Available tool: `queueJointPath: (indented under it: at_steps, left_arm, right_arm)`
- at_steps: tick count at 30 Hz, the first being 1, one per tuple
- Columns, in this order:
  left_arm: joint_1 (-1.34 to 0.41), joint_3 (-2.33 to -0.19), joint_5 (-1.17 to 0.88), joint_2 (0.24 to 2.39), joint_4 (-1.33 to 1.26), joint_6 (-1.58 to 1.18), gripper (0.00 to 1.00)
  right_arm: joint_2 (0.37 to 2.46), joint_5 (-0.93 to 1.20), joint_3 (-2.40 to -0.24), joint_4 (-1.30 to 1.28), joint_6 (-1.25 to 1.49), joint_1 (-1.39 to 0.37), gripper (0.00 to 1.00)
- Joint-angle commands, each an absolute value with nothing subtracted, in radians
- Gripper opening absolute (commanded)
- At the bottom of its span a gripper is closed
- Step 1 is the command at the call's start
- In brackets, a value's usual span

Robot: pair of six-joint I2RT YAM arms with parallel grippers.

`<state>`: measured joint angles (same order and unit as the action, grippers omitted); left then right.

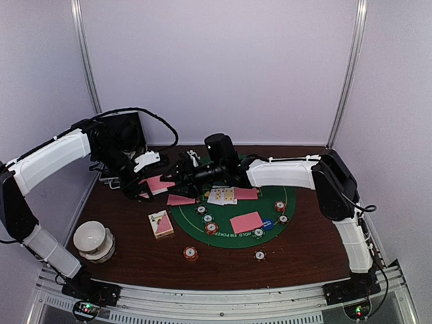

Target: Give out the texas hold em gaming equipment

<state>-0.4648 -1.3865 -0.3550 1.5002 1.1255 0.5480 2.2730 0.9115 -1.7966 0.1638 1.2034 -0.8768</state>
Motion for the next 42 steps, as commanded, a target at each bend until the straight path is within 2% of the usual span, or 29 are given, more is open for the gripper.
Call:
queueJointPath:
  at_steps: [1, 12, 17, 34, 42]
  left_arm:
    - [-0.465, -1.407, -0.376, 1.493, 1.102, 0.559, 0.00]
    - [-0.465, -1.408, -0.376, 1.498, 1.102, 0.556, 0.00]
    - [-0.465, -1.410, -0.372, 1.497, 1.103, 0.557, 0.00]
    - [-0.465, -1.393, -0.349, 1.503, 1.097, 0.571, 0.00]
    - [-0.465, -1.390, -0.341, 1.503, 1.095, 0.571, 0.00]
  right_arm:
    - [2.210, 0.912, -1.750, 0.096, 1.153, -0.846, 0.67]
    - [2.168, 0.932, -1.819, 0.102, 1.173, -0.843, 0.63]
    - [2.184, 0.943, -1.832, 0.118, 1.199, -0.844, 0.53]
    - [2.111, 0.972, -1.755, 0.138, 1.217, -0.805, 0.01]
    - [2.053, 0.979, -1.658, 0.223, 1.269, -0.762, 0.00]
